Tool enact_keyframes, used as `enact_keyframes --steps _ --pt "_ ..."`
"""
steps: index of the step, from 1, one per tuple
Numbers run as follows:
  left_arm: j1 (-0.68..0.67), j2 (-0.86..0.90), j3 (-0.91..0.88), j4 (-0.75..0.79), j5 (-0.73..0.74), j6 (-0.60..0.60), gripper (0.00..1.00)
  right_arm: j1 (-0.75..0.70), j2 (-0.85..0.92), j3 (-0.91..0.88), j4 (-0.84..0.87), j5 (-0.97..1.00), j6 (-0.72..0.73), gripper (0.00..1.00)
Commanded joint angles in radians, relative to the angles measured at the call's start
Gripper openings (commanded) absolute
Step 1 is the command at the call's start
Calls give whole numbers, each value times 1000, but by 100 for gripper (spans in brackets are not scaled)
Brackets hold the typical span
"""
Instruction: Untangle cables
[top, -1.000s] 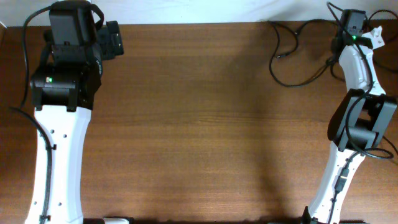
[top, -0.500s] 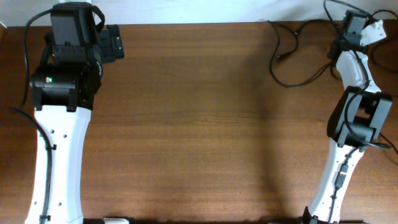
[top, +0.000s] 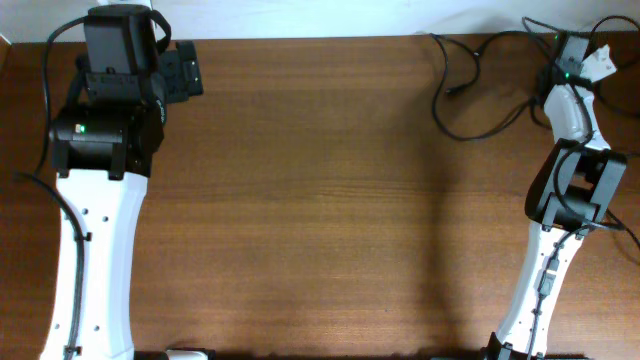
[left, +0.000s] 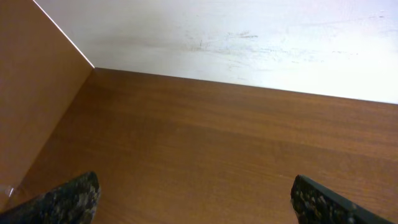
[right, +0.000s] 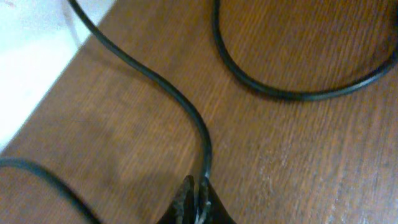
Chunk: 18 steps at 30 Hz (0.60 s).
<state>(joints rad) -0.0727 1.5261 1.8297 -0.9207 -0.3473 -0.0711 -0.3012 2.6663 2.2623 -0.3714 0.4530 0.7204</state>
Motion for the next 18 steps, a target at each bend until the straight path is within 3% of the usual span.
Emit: enact_keyframes --steps 1,12,18 --pt "-5 -6 2 3 5 -6 99 8 8 102 -30 -5 -14 4" --pt "-5 -6 2 3 5 -6 99 54 75 94 -45 -30 -6 4" --pt "-6 -6 2 3 5 -6 99 0 75 94 -160 41 -10 4"
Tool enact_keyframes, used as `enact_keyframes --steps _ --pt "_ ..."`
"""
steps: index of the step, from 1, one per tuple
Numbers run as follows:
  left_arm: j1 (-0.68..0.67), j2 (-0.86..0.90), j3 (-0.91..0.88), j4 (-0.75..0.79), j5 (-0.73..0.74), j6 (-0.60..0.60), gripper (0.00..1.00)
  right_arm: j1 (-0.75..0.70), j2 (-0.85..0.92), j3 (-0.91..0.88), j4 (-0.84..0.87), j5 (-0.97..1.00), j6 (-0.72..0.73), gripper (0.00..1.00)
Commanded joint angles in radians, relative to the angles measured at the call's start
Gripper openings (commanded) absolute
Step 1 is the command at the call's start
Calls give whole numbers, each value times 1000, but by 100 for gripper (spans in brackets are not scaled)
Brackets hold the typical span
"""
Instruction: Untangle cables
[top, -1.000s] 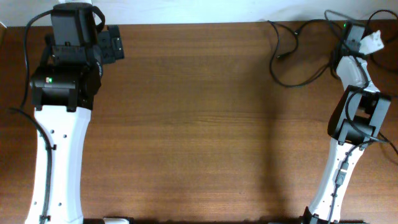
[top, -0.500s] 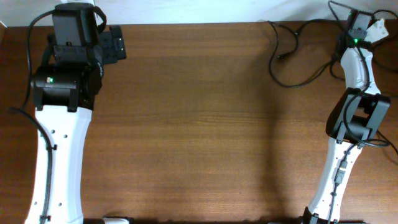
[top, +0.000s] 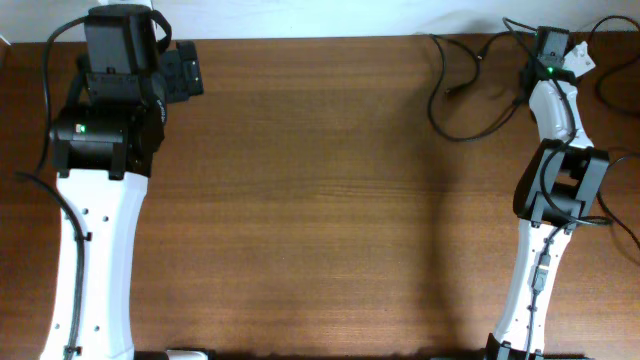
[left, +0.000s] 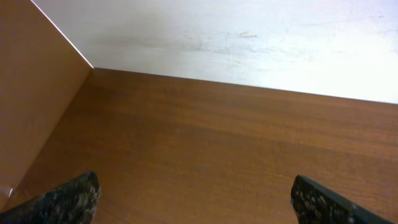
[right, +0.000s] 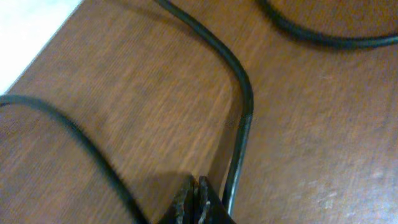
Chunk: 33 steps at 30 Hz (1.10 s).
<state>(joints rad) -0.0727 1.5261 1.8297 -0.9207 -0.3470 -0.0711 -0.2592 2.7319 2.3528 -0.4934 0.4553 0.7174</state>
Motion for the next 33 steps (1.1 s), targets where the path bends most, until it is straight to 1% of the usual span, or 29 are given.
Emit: enact_keyframes --steps 1,5,9,11,13,14,16,17,18,19,21,23,25,26,27,28,29,30,31,33 --pt "-6 -6 2 3 5 -6 99 -58 9 3 -54 39 -7 4" --pt "-6 -6 2 3 15 -7 99 -115 9 3 -84 34 -7 4" --pt "-6 -6 2 10 37 -6 99 -106 3 4 -93 0 -14 4" --pt "-6 -6 2 5 37 -6 99 -90 -29 10 -82 -3 -37 4" --pt "-6 -6 2 4 37 -6 99 -71 -97 27 -76 -4 -134 4" --pt "-6 -5 2 4 37 -6 99 -64 -129 34 -94 -3 -159 4" --pt "-6 -4 2 5 37 -6 99 -56 -199 40 -170 -3 -160 4" --pt "-6 -4 2 4 37 -6 99 -55 -242 40 -223 -3 -160 4" --pt "-6 -4 2 3 37 -6 99 -55 -306 40 -318 -2 -145 4" --pt "-6 -4 2 3 37 -6 99 -55 -330 40 -361 -2 -125 4" --pt "-6 -4 2 3 37 -6 99 -68 -402 40 -515 6 -23 4" --pt "-6 -4 2 5 37 -6 99 -102 -451 40 -682 5 184 4" --pt "-6 -4 2 5 34 -6 99 -161 -478 40 -891 4 469 4" --pt "-6 -4 2 5 34 -6 99 -211 -480 40 -1030 -3 702 4" --pt "-6 -4 2 5 34 -6 99 -245 -480 39 -1098 -21 792 4" --pt "-6 -4 2 5 34 -6 99 -275 -480 39 -1151 -40 843 4" --pt "-6 -4 2 6 34 -5 99 -311 -480 39 -1206 -51 843 4" --pt "-6 -4 2 9 34 -2 99 -335 -483 37 -1205 -78 745 4" --pt "-6 -4 2 12 34 -2 99 -338 -493 37 -1205 -78 707 4" --pt "-6 -4 8 39 34 -3 99 -318 -558 37 -1205 51 647 4"
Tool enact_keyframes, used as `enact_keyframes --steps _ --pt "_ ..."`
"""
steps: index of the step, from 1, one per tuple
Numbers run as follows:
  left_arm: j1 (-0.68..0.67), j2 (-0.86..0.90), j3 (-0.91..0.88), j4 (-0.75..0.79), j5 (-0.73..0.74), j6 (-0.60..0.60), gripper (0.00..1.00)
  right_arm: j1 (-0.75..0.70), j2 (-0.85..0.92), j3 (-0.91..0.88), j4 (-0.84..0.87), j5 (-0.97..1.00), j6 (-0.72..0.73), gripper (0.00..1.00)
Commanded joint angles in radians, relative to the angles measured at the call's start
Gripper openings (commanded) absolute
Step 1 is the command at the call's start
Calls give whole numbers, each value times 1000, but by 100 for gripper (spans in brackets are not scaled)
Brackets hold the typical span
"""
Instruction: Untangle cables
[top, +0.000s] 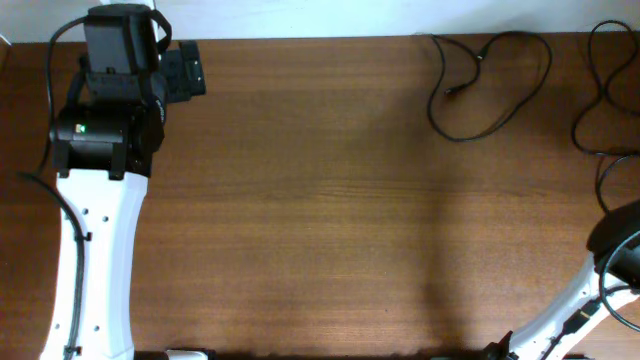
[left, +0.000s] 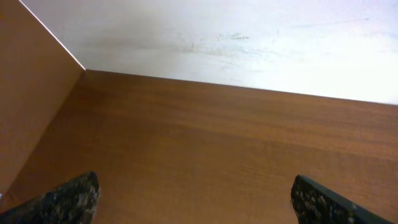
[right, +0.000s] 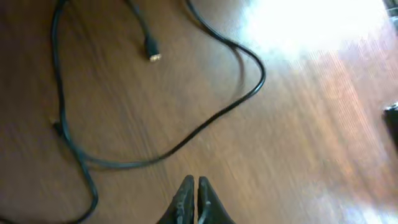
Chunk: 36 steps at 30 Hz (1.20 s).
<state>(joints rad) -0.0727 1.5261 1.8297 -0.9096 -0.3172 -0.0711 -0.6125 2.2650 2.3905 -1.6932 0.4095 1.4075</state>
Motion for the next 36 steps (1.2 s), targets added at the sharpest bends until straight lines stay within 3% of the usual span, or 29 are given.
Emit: enact_keyframes --steps 1,4,5,6,7,8,9,10,13,17,19,20,22,24,26,29,32,36 --pt "-6 -4 18 65 4 -19 99 69 -162 0 10 188 -61 4" --pt "-6 -4 40 172 4 -61 99 147 -305 0 199 144 -347 4" --pt "-6 -4 51 253 4 -71 99 199 -382 0 407 -20 -649 9" --pt "-6 -4 60 311 -2 -70 99 253 -435 0 595 -182 -945 27" --pt "-6 -4 66 324 -10 -69 99 292 -459 0 708 -302 -1160 38" --pt "-6 -4 82 339 -19 -58 99 341 -481 0 810 -401 -1347 60" --pt "-6 -4 94 332 -27 -23 99 390 -503 0 869 -413 -1430 93" --pt "-6 -4 103 304 -47 -17 99 410 -513 0 869 -413 -1469 99" --pt "-6 -8 129 142 -121 -3 99 429 -590 -131 845 -506 -1509 99" --pt "-2 -91 129 140 -110 -2 99 429 -858 -659 1117 -601 -1582 99" --pt "-1 -130 129 133 -109 -2 99 429 -1078 -972 1271 -794 -1664 99" --pt "-1 -139 129 130 -109 -3 99 429 -1175 -1073 1336 -885 -1637 99" --pt "-2 -170 129 140 -105 -3 99 419 -1357 -1157 1189 -923 -1574 99" --pt "-3 -220 129 141 -57 -3 99 398 -1464 -1168 950 -921 -1618 99" --pt "-3 -285 129 138 -20 -3 99 376 -1566 -1229 832 -945 -1643 99" --pt "-3 -366 123 137 0 -3 99 375 -1732 -1436 853 -1036 -1629 99" --pt "-3 -435 87 147 0 -3 99 375 -1917 -1751 988 -1136 -1494 99" --pt "-3 -456 80 149 -3 -3 99 375 -2092 -2093 1173 -1104 -1338 99"
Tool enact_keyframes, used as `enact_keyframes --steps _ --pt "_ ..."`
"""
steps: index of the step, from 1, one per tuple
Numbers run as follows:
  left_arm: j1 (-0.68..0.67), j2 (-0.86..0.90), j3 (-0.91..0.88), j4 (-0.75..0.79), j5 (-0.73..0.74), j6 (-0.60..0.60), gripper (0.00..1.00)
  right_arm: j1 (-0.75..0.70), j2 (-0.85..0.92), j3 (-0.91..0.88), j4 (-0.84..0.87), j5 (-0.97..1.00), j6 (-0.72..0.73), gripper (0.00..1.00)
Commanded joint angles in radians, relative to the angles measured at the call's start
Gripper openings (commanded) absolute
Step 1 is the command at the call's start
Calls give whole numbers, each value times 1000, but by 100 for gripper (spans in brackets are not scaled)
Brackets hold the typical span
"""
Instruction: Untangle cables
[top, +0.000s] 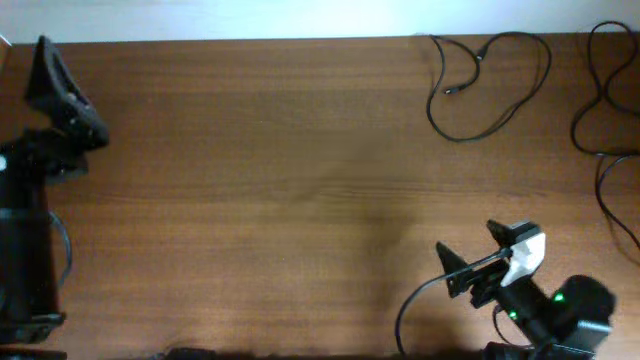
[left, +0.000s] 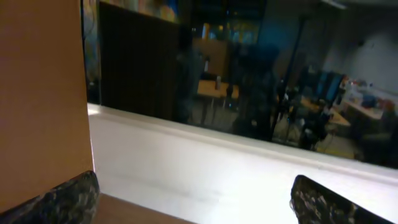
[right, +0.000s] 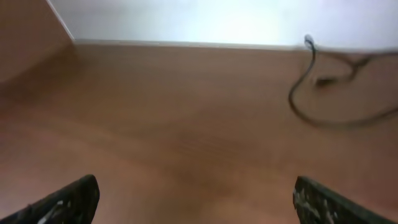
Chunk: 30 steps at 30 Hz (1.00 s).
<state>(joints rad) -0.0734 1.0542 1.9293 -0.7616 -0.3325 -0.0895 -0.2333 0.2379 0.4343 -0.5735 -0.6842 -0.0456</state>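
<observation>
Two black cables lie apart at the table's back right in the overhead view: a loop (top: 460, 138) with a small plug inside it, and a second cable (top: 577, 128) along the right edge. The right wrist view shows the loop (right: 309, 53) far ahead, blurred. My right gripper (top: 470, 256) is at the front right, open and empty, well short of the cables; its fingers (right: 62, 202) stand wide apart. At the table's left edge my left gripper (top: 52, 78) is open and empty, and its fingers (left: 68, 199) frame a white wall and a dark window.
The brown wooden table (top: 300, 180) has a white wall along its back edge. A brown side panel (left: 37, 93) rises at the left. The right arm's own black cable (top: 405, 310) curls at the front edge.
The left arm has drawn back to the left edge and its camera now looks up at the window. The right arm has come to the front right, and its gripper, then shut, is open.
My right gripper was shut low at the cables in the back right corner, with one cable at its fingertips, then beside them. Then it was shut high over them, the cables lying as two separate runs. Now both arms are drawn back and open.
</observation>
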Motion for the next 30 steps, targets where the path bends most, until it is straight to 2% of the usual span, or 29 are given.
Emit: enact_keyframes --steps 1,3,6,8,12,16,21,30 --pt "-2 17 -19 1 12 16 99 -4 -66 -185 60 19 132 99" --pt "-2 16 -19 2 11 16 99 -4 -66 -245 95 40 222 99" --pt "-2 -37 -64 20 3 16 99 -3 -66 -245 92 98 224 99" --pt "-2 -138 -198 102 -44 16 99 -3 -66 -245 91 98 224 99" --pt "1 -437 -565 390 -182 16 99 -3 -66 -245 92 94 223 99" --pt "31 -686 -753 553 -189 16 99 -3 -66 -245 94 119 223 99" --pt "32 -729 -754 493 -188 16 99 -3 -66 -245 91 124 223 99" --pt "32 -729 -755 257 -180 14 99 -3 -66 -245 91 124 223 99"
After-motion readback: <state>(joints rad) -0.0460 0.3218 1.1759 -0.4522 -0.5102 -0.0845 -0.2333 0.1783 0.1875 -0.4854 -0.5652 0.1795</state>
